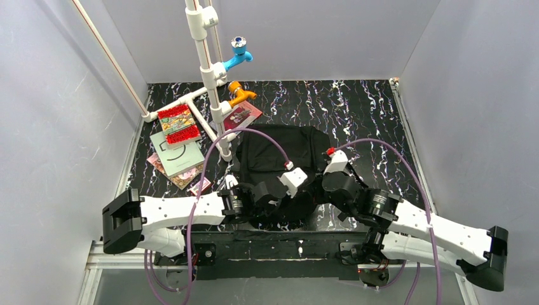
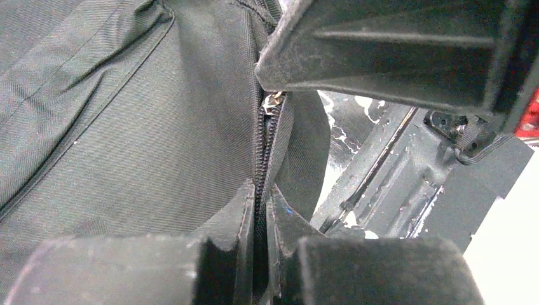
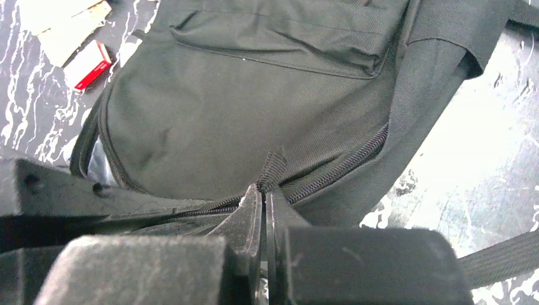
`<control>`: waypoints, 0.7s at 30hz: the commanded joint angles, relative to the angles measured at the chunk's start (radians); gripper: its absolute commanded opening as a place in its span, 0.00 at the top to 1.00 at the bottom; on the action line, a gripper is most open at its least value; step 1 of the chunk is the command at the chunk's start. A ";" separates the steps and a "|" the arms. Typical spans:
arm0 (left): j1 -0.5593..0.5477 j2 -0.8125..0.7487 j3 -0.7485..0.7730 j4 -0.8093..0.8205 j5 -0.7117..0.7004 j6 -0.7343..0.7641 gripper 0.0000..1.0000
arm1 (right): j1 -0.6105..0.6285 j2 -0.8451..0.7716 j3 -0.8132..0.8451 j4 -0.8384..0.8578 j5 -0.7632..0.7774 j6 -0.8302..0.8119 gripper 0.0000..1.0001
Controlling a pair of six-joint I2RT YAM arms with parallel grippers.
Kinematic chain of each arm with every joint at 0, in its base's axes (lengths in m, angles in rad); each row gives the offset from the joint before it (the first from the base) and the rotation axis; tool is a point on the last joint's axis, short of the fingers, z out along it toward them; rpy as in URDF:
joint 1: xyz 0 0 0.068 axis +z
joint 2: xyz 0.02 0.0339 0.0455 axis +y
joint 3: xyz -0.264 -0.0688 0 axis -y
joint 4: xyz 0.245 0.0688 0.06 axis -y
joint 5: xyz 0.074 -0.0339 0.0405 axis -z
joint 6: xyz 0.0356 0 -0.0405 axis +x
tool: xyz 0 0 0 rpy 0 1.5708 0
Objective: Pack the student bag
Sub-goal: Unzip the student bag at the center of the board.
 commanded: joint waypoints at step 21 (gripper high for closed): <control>0.007 -0.175 -0.164 -0.062 -0.005 -0.020 1.00 | -0.538 0.079 0.139 -0.164 0.011 -0.210 0.99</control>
